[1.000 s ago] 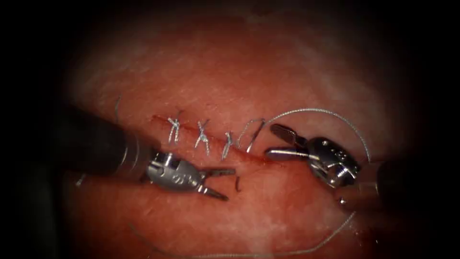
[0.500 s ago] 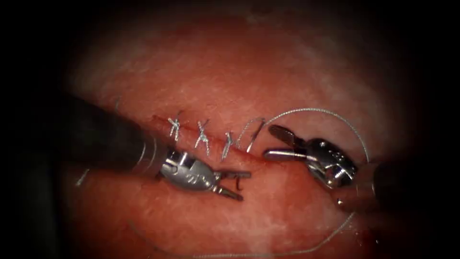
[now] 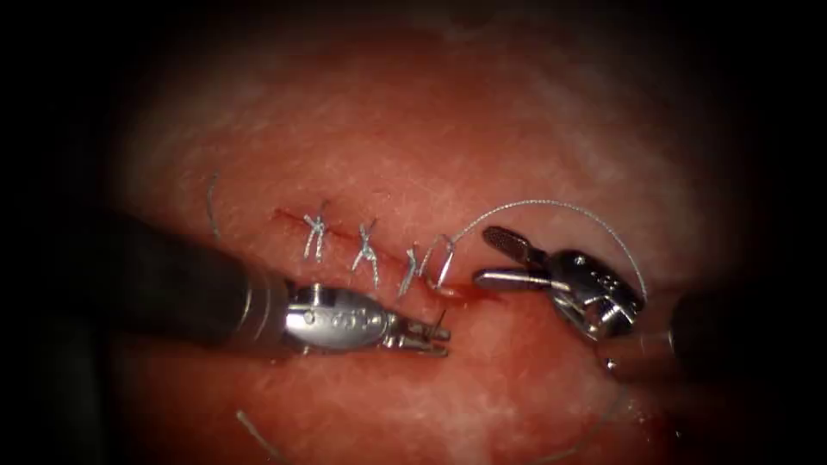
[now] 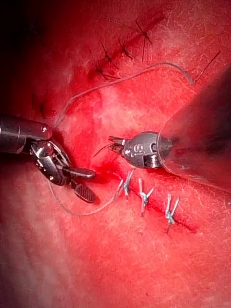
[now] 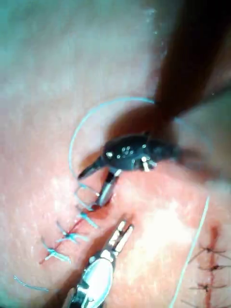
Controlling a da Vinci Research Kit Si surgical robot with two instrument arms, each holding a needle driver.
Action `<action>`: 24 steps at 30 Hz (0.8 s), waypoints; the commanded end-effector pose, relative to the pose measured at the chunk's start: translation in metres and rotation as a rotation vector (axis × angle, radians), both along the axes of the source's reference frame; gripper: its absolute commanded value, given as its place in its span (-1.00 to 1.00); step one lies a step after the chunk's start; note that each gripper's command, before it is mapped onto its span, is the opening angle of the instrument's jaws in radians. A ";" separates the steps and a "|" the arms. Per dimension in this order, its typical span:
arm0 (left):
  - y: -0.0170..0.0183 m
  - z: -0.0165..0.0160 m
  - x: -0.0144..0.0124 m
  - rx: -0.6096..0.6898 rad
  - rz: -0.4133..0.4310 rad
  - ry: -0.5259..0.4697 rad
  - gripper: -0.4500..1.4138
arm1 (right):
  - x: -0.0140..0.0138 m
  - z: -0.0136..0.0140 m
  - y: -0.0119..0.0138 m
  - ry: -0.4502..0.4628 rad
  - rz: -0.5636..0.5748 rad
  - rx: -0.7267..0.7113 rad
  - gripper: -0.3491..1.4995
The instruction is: Wound Closure
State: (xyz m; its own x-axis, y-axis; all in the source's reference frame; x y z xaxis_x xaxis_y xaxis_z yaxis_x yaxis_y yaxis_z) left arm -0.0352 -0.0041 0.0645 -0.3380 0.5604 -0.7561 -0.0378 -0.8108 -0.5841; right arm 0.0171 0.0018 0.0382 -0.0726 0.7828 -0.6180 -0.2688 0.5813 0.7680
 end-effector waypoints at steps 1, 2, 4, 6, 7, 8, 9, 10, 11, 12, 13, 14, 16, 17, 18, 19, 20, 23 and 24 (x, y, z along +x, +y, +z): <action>-0.0015 0.0001 -0.0005 0.035 -0.001 0.001 -1.00 | 0.0007 0.0003 -0.0014 0.003 -0.002 0.005 0.78; -0.0018 -0.0002 -0.0006 0.080 -0.008 0.002 -1.00 | 0.0007 0.0003 -0.0014 0.003 -0.002 0.005 0.78; -0.0022 -0.0007 -0.0008 0.131 -0.013 0.002 -1.00 | 0.0007 0.0003 -0.0014 0.003 -0.002 0.005 0.78; -0.0027 -0.0014 -0.0010 0.199 -0.023 0.005 -1.00 | 0.0007 0.0003 -0.0015 0.003 -0.002 0.005 0.78; -0.0029 -0.0018 -0.0011 0.211 -0.021 0.003 -1.00 | 0.0007 0.0003 -0.0015 0.001 0.000 0.005 0.78; -0.0032 -0.0022 -0.0012 0.225 -0.017 -0.001 -1.00 | 0.0007 0.0002 -0.0016 0.001 0.000 0.005 0.78; -0.0035 -0.0028 -0.0013 0.239 -0.010 -0.007 -1.00 | 0.0007 0.0002 -0.0016 0.001 0.000 0.005 0.78; -0.0037 -0.0033 -0.0014 0.246 -0.005 -0.011 -1.00 | 0.0007 0.0002 -0.0016 0.001 0.000 0.005 0.78; -0.0039 -0.0039 -0.0015 0.249 0.002 -0.017 -1.00 | 0.0007 0.0002 -0.0017 0.001 0.000 0.005 0.78; -0.0041 -0.0045 -0.0016 0.251 0.007 -0.021 -1.00 | 0.0007 0.0002 -0.0017 0.003 -0.003 0.005 0.78; -0.0043 -0.0053 -0.0017 0.256 0.013 -0.027 -1.00 | 0.0007 0.0002 -0.0017 0.003 -0.003 0.005 0.78; -0.0044 -0.0059 -0.0018 0.265 0.015 -0.029 -1.00 | 0.0007 0.0002 -0.0017 0.003 -0.003 0.005 0.78; -0.0047 -0.0074 -0.0020 0.278 0.023 -0.037 -1.00 | 0.0007 0.0002 -0.0017 0.003 -0.003 0.005 0.78; -0.0048 -0.0080 -0.0020 0.281 0.027 -0.041 -1.00 | 0.0007 0.0002 -0.0017 0.003 -0.003 0.005 0.78; -0.0049 -0.0087 -0.0020 0.284 0.031 -0.045 -1.00 | 0.0007 0.0002 -0.0017 0.003 -0.003 0.005 0.78; -0.0049 -0.0092 -0.0019 0.287 0.034 -0.048 -1.00 | 0.0007 0.0002 -0.0017 0.003 -0.003 0.005 0.78; -0.0049 -0.0096 -0.0019 0.290 0.036 -0.050 -1.00 | 0.0006 0.0002 -0.0017 0.003 -0.003 0.005 0.78; -0.0049 -0.0110 -0.0018 0.287 0.046 -0.061 -1.00 | 0.0006 0.0001 -0.0018 0.004 -0.004 0.005 0.78; -0.0048 -0.0114 -0.0017 0.268 0.054 -0.068 -1.00 | 0.0005 0.0001 -0.0018 0.004 -0.004 0.005 0.78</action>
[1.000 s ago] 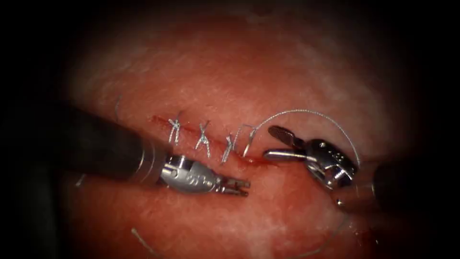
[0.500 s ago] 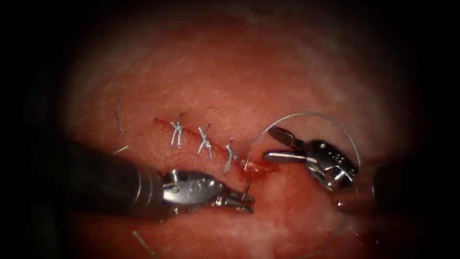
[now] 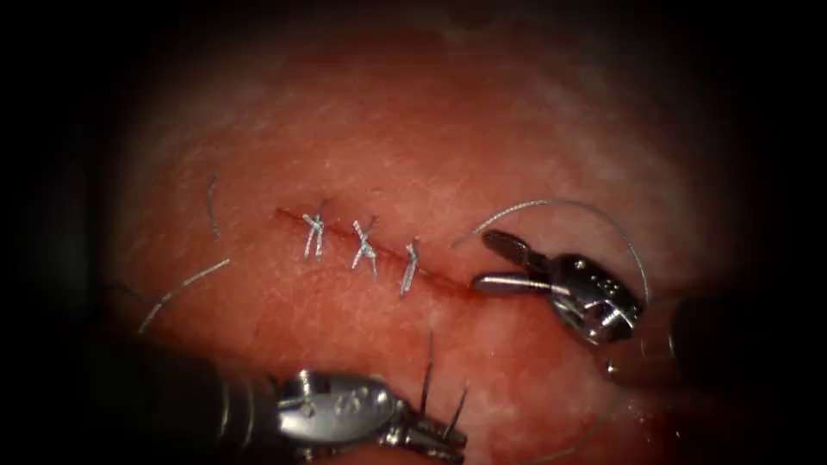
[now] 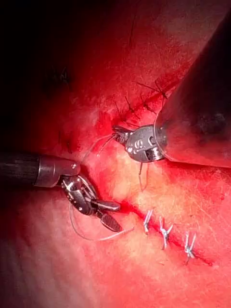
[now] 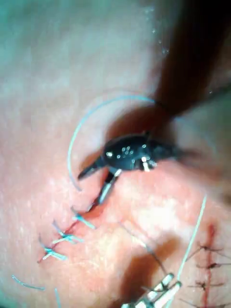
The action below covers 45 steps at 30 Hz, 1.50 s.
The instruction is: Wound Closure
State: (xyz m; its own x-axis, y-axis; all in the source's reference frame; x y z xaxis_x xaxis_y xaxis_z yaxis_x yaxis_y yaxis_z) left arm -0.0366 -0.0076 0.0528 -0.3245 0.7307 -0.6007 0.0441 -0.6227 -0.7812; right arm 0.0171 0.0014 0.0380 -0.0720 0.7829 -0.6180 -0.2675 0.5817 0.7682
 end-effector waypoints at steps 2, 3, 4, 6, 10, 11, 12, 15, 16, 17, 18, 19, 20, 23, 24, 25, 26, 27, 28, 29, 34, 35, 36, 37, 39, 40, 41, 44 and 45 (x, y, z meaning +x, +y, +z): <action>-0.0009 -0.0004 -0.0003 -0.067 0.003 -0.008 -1.00 | 0.0006 0.0003 -0.0014 0.003 -0.003 0.006 0.78; -0.0007 -0.0007 -0.0002 -0.096 0.000 -0.006 -1.00 | 0.0006 0.0003 -0.0014 0.003 -0.003 0.006 0.78; -0.0003 -0.0011 -0.0001 -0.137 -0.006 -0.003 -1.00 | 0.0006 0.0003 -0.0014 0.003 -0.003 0.006 0.78; 0.0004 -0.0014 0.0000 -0.199 -0.017 0.010 -1.00 | 0.0005 0.0002 -0.0016 0.005 -0.006 0.006 0.78; 0.0014 -0.0020 0.0008 -0.319 -0.029 0.034 -1.00 | 0.0006 -0.0004 -0.0020 0.010 -0.012 0.010 0.84; 0.0016 -0.0021 0.0010 -0.340 -0.029 0.037 -1.00 | 0.0007 -0.0009 -0.0022 0.018 -0.017 0.012 0.85; 0.0018 -0.0023 0.0013 -0.355 -0.028 0.039 -1.00 | 0.0008 -0.0012 -0.0023 0.024 -0.029 0.003 0.87; 0.0025 -0.0033 0.0021 -0.402 -0.027 0.047 -1.00 | 0.0011 -0.0027 -0.0030 0.040 -0.097 -0.061 0.84; 0.0027 -0.0038 0.0024 -0.408 -0.026 0.048 -1.00 | 0.0013 -0.0032 -0.0032 0.031 -0.121 -0.089 0.82; 0.0029 -0.0045 0.0027 -0.425 -0.024 0.050 -1.00 | 0.0015 -0.0039 -0.0035 0.011 -0.156 -0.124 0.80; 0.0030 -0.0050 0.0030 -0.431 -0.023 0.051 -1.00 | 0.0018 -0.0045 -0.0038 -0.003 -0.186 -0.144 0.78; 0.0031 -0.0056 0.0032 -0.437 -0.022 0.052 -1.00 | 0.0021 -0.0050 -0.0041 -0.021 -0.211 -0.171 0.78; 0.0032 -0.0065 0.0034 -0.447 -0.020 0.052 -1.00 | 0.0025 -0.0057 -0.0045 -0.045 -0.239 -0.201 0.76; 0.0032 -0.0083 0.0035 -0.463 -0.020 0.057 -1.00 | 0.0040 -0.0069 -0.0051 -0.092 -0.290 -0.256 0.71; 0.0031 -0.0088 0.0034 -0.466 -0.020 0.059 -1.00 | 0.0047 -0.0073 -0.0052 -0.109 -0.297 -0.280 0.69; 0.0030 -0.0092 0.0033 -0.470 -0.020 0.060 -1.00 | 0.0052 -0.0074 -0.0052 -0.122 -0.294 -0.295 0.69; 0.0027 -0.0097 0.0031 -0.475 -0.022 0.066 -1.00 | 0.0058 -0.0075 -0.0052 -0.140 -0.284 -0.317 0.67; 0.0026 -0.0099 0.0030 -0.473 -0.023 0.066 -1.00 | 0.0063 -0.0075 -0.0052 -0.153 -0.279 -0.328 0.67; 0.0024 -0.0102 0.0029 -0.478 -0.021 0.065 -1.00 | 0.0066 -0.0074 -0.0052 -0.165 -0.278 -0.332 0.67; 0.0022 -0.0104 0.0027 -0.481 -0.019 0.061 -1.00 | 0.0070 -0.0073 -0.0052 -0.179 -0.282 -0.342 0.67; 0.0017 -0.0117 0.0023 -0.478 -0.016 0.053 -1.00 | 0.0079 -0.0066 -0.0053 -0.217 -0.277 -0.366 0.64; 0.0017 -0.0119 0.0023 -0.477 -0.016 0.054 -1.00 | 0.0079 -0.0064 -0.0053 -0.221 -0.275 -0.374 0.62; 0.0017 -0.0121 0.0023 -0.476 -0.017 0.054 -1.00 | 0.0080 -0.0062 -0.0053 -0.223 -0.276 -0.381 0.56; 0.0018 -0.0123 0.0024 -0.480 -0.015 0.052 -1.00 | 0.0080 -0.0058 -0.0054 -0.233 -0.280 -0.383 0.51; 0.0018 -0.0125 0.0025 -0.479 -0.015 0.052 -1.00 | 0.0080 -0.0051 -0.0056 -0.246 -0.290 -0.386 0.40; 0.0017 -0.0126 0.0025 -0.479 -0.015 0.052 -1.00 | 0.0080 -0.0046 -0.0058 -0.258 -0.304 -0.386 0.20; 0.0017 -0.0126 0.0026 -0.478 -0.014 0.052 -1.00 | 0.0078 -0.0043 -0.0059 -0.268 -0.312 -0.387 -0.07; 0.0018 -0.0130 0.0028 -0.476 -0.014 0.051 -1.00 | 0.0071 -0.0032 -0.0060 -0.283 -0.344 -0.389 -1.00; 0.0018 -0.0131 0.0028 -0.475 -0.013 0.050 -1.00 | 0.0068 -0.0030 -0.0060 -0.282 -0.346 -0.391 -1.00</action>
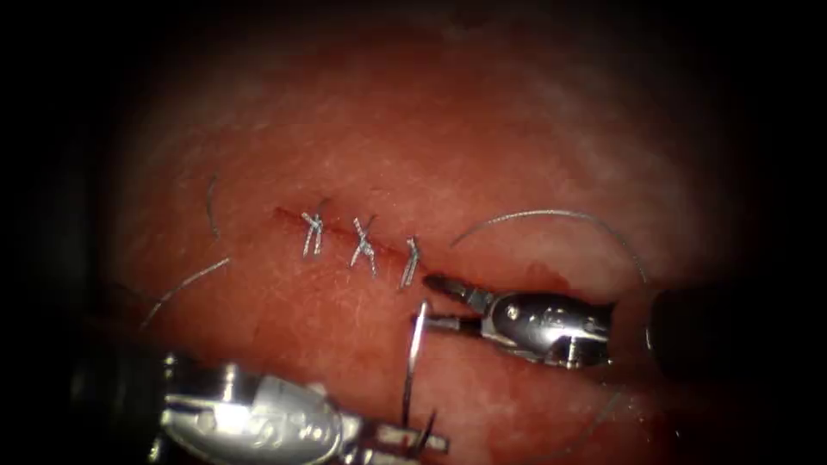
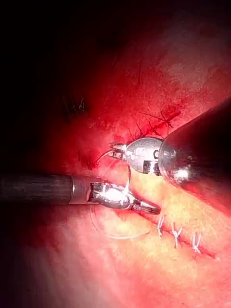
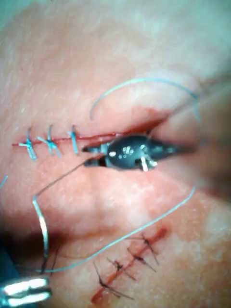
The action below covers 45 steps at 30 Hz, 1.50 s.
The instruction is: Wound Closure
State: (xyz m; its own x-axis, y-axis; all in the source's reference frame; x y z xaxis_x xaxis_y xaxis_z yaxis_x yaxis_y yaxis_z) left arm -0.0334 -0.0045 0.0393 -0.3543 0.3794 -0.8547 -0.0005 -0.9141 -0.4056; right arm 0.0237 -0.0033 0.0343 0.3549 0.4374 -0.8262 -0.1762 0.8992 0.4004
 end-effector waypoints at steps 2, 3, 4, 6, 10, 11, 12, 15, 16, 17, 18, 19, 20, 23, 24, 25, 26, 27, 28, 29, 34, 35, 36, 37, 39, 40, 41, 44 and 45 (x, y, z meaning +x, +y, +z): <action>-0.0011 0.0000 -0.0001 0.009 0.005 -0.003 -1.00 | -0.0006 0.0007 -0.0012 0.002 -0.006 0.006 -1.00; -0.0011 -0.0002 -0.0001 0.010 0.005 -0.003 -1.00 | -0.0008 0.0005 -0.0012 0.003 -0.008 0.008 -1.00; -0.0011 -0.0003 0.0000 0.006 0.007 -0.004 -1.00 | -0.0008 0.0004 -0.0012 0.002 -0.010 0.009 -1.00; -0.0009 -0.0005 0.0002 0.009 0.010 -0.008 -1.00 | -0.0008 0.0001 -0.0012 0.005 -0.013 0.012 -1.00; 0.0000 -0.0005 0.0017 0.006 0.000 0.010 -1.00 | -0.0003 -0.0024 -0.0017 0.022 -0.011 0.030 -1.00; 0.0003 -0.0004 0.0023 0.004 -0.007 0.016 -1.00 | -0.0002 -0.0032 -0.0018 0.023 -0.011 0.035 -1.00; 0.0006 -0.0003 0.0028 0.003 -0.013 0.021 -1.00 | 0.0001 -0.0043 -0.0021 0.027 -0.013 0.043 -1.00; 0.0016 0.0004 0.0047 0.001 -0.041 0.046 -1.00 | 0.0011 -0.0073 -0.0028 0.039 -0.016 0.062 -1.00; 0.0019 0.0006 0.0052 0.002 -0.047 0.055 -1.00 | 0.0014 -0.0083 -0.0031 0.042 -0.017 0.067 -1.00; 0.0022 0.0008 0.0058 0.003 -0.055 0.059 -1.00 | 0.0018 -0.0092 -0.0033 0.049 -0.019 0.073 -1.00; 0.0026 0.0011 0.0065 0.006 -0.063 0.067 -1.00 | 0.0024 -0.0104 -0.0035 0.058 -0.018 0.080 -1.00; 0.0029 0.0013 0.0070 0.001 -0.068 0.074 -1.00 | 0.0028 -0.0114 -0.0037 0.063 -0.017 0.085 -1.00; 0.0032 0.0015 0.0076 0.002 -0.076 0.076 -1.00 | 0.0033 -0.0123 -0.0038 0.068 -0.015 0.089 -1.00; 0.0040 0.0020 0.0092 0.004 -0.095 0.084 -1.00 | 0.0049 -0.0152 -0.0040 0.079 -0.009 0.106 -1.00; 0.0043 0.0021 0.0098 0.005 -0.103 0.084 -1.00 | 0.0055 -0.0163 -0.0040 0.085 -0.004 0.112 -1.00; 0.0045 0.0022 0.0103 0.005 -0.111 0.086 -1.00 | 0.0059 -0.0170 -0.0038 0.091 0.002 0.116 -1.00; 0.0048 0.0023 0.0108 0.006 -0.116 0.085 -1.00 | 0.0062 -0.0176 -0.0037 0.095 0.007 0.119 -1.00; 0.0051 0.0023 0.0115 0.007 -0.125 0.092 -1.00 | 0.0065 -0.0180 -0.0035 0.101 0.008 0.111 -1.00; 0.0054 0.0023 0.0119 0.002 -0.131 0.094 -1.00 | 0.0067 -0.0184 -0.0032 0.101 0.017 0.095 -0.55; 0.0057 0.0024 0.0124 0.002 -0.139 0.098 -1.00 | 0.0068 -0.0185 -0.0030 0.099 0.027 0.075 -0.16; 0.0072 0.0033 0.0145 -0.008 -0.184 0.101 -1.00 | 0.0063 -0.0174 -0.0023 0.056 0.056 -0.012 0.74; 0.0076 0.0037 0.0149 -0.014 -0.192 0.102 -1.00 | 0.0060 -0.0169 -0.0022 0.051 0.059 -0.026 0.80; 0.0079 0.0041 0.0153 -0.023 -0.199 0.113 -1.00 | 0.0058 -0.0165 -0.0021 0.046 0.057 -0.033 0.80; 0.0082 0.0046 0.0157 -0.033 -0.210 0.128 -1.00 | 0.0055 -0.0160 -0.0022 0.043 0.054 -0.036 0.80; 0.0086 0.0053 0.0162 -0.042 -0.217 0.145 -1.00 | 0.0050 -0.0152 -0.0023 0.034 0.043 -0.040 0.80; 0.0088 0.0058 0.0166 -0.046 -0.223 0.156 -1.00 | 0.0048 -0.0147 -0.0024 0.030 0.042 -0.043 0.80; 0.0090 0.0063 0.0171 -0.049 -0.228 0.167 -1.00 | 0.0045 -0.0143 -0.0025 0.025 0.041 -0.047 0.80; 0.0095 0.0071 0.0181 -0.056 -0.247 0.180 -1.00 | 0.0037 -0.0125 -0.0022 0.002 0.052 -0.058 0.80; 0.0096 0.0072 0.0184 -0.057 -0.250 0.181 -1.00 | 0.0035 -0.0120 -0.0021 -0.003 0.056 -0.061 0.80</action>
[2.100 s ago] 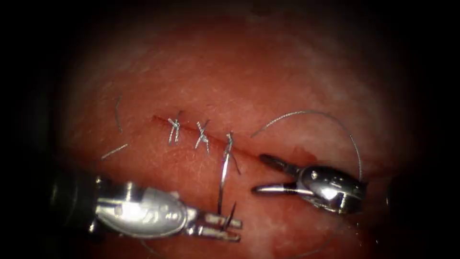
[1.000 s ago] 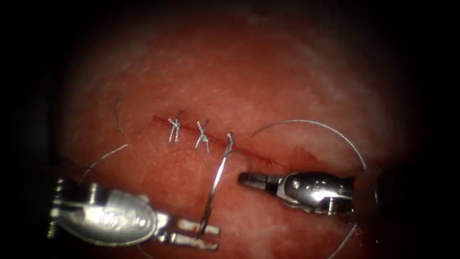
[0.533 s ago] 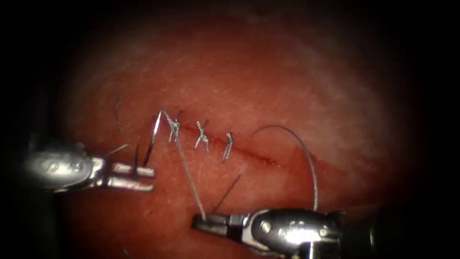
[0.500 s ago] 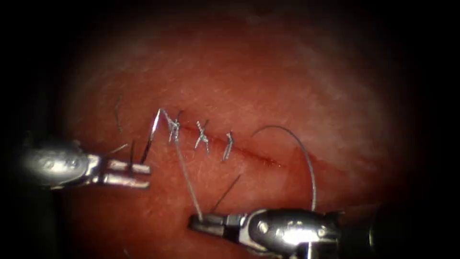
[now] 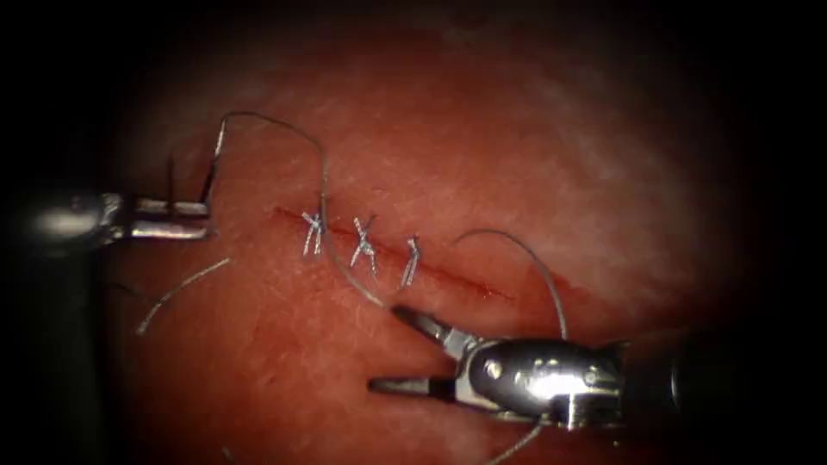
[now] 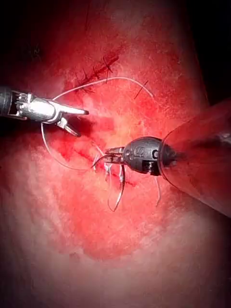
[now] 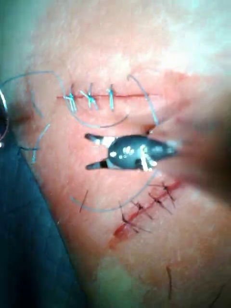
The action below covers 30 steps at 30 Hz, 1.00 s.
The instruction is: Wound Closure
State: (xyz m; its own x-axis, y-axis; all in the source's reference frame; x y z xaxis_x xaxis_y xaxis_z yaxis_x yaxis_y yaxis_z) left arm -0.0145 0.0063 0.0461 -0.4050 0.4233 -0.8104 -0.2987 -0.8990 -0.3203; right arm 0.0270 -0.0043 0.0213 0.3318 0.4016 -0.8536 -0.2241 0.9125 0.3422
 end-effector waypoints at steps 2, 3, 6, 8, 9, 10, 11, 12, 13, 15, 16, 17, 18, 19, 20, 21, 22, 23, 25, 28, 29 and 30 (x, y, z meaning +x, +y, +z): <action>-0.0011 0.0005 -0.0001 0.004 -0.007 -0.001 -1.00 | -0.0002 0.0022 -0.0008 -0.018 0.011 -0.002 0.78; -0.0011 0.0005 0.0000 0.005 -0.009 0.001 -1.00 | -0.0003 0.0027 -0.0007 -0.024 0.013 -0.004 0.78; -0.0012 0.0002 -0.0002 0.001 -0.018 0.018 -1.00 | -0.0004 0.0056 -0.0005 -0.071 0.022 -0.025 0.76; -0.0012 0.0002 -0.0004 0.003 -0.019 0.016 -1.00 | -0.0005 0.0071 -0.0003 -0.087 0.026 -0.033 0.74; -0.0013 0.0001 -0.0005 0.004 -0.019 0.015 -1.00 | -0.0006 0.0075 -0.0003 -0.092 0.027 -0.035 0.74; -0.0013 0.0001 -0.0007 0.000 -0.017 0.016 -1.00 | -0.0005 0.0093 -0.0005 -0.123 0.016 -0.042 0.69; -0.0014 0.0000 -0.0007 0.001 -0.017 0.015 -1.00 | -0.0004 0.0099 -0.0006 -0.127 0.007 -0.044 0.62; -0.0014 0.0000 -0.0007 0.001 -0.018 0.016 -1.00 | -0.0004 0.0103 -0.0008 -0.132 -0.005 -0.044 0.56; -0.0014 0.0000 -0.0007 0.001 -0.017 0.015 -1.00 | -0.0004 0.0107 -0.0009 -0.137 -0.013 -0.044 0.49; -0.0014 0.0000 -0.0007 0.002 -0.017 0.015 -1.00 | -0.0005 0.0114 -0.0012 -0.151 -0.029 -0.046 0.25; -0.0015 -0.0001 -0.0007 0.003 -0.019 0.016 -1.00 | -0.0010 0.0119 -0.0016 -0.144 -0.055 -0.043 -0.53; -0.0015 -0.0001 -0.0007 0.003 -0.019 0.017 -1.00 | -0.0012 0.0119 -0.0016 -0.143 -0.057 -0.043 -0.71; -0.0015 -0.0001 -0.0007 0.003 -0.018 0.016 -1.00 | -0.0013 0.0118 -0.0016 -0.141 -0.059 -0.043 -1.00; -0.0015 -0.0001 -0.0007 0.003 -0.021 0.015 -1.00 | -0.0016 0.0116 -0.0018 -0.139 -0.066 -0.040 -1.00; -0.0015 -0.0001 -0.0007 0.003 -0.022 0.015 -1.00 | -0.0017 0.0114 -0.0018 -0.138 -0.072 -0.037 -1.00; -0.0014 -0.0001 -0.0007 0.003 -0.022 0.016 -1.00 | -0.0018 0.0111 -0.0018 -0.137 -0.072 -0.035 -1.00; -0.0014 -0.0001 -0.0007 0.002 -0.026 0.016 -1.00 | -0.0018 0.0104 -0.0019 -0.137 -0.076 -0.029 -1.00; -0.0013 0.0000 -0.0008 0.001 -0.029 0.016 -1.00 | -0.0017 0.0098 -0.0020 -0.133 -0.075 -0.026 -1.00; -0.0012 0.0002 -0.0009 -0.006 -0.031 0.017 -1.00 | -0.0013 0.0084 -0.0023 -0.120 -0.074 -0.019 -1.00; -0.0012 0.0006 -0.0011 -0.008 -0.032 0.018 -1.00 | -0.0005 0.0059 -0.0029 -0.092 -0.070 0.010 -1.00; -0.0012 0.0008 -0.0013 -0.010 -0.038 0.019 -1.00 | 0.0000 0.0043 -0.0032 -0.082 -0.071 0.025 -1.00; -0.0012 0.0009 -0.0015 -0.011 -0.038 0.018 -1.00 | 0.0003 0.0033 -0.0034 -0.078 -0.071 0.037 -1.00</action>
State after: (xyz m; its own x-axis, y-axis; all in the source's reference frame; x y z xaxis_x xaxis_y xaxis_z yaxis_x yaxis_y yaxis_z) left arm -0.0156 0.0062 0.0467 -0.4030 0.4255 -0.8103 -0.3410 -0.8914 -0.2985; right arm 0.0265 -0.0061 0.0246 0.4250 0.4064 -0.8088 -0.1944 0.9137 0.3569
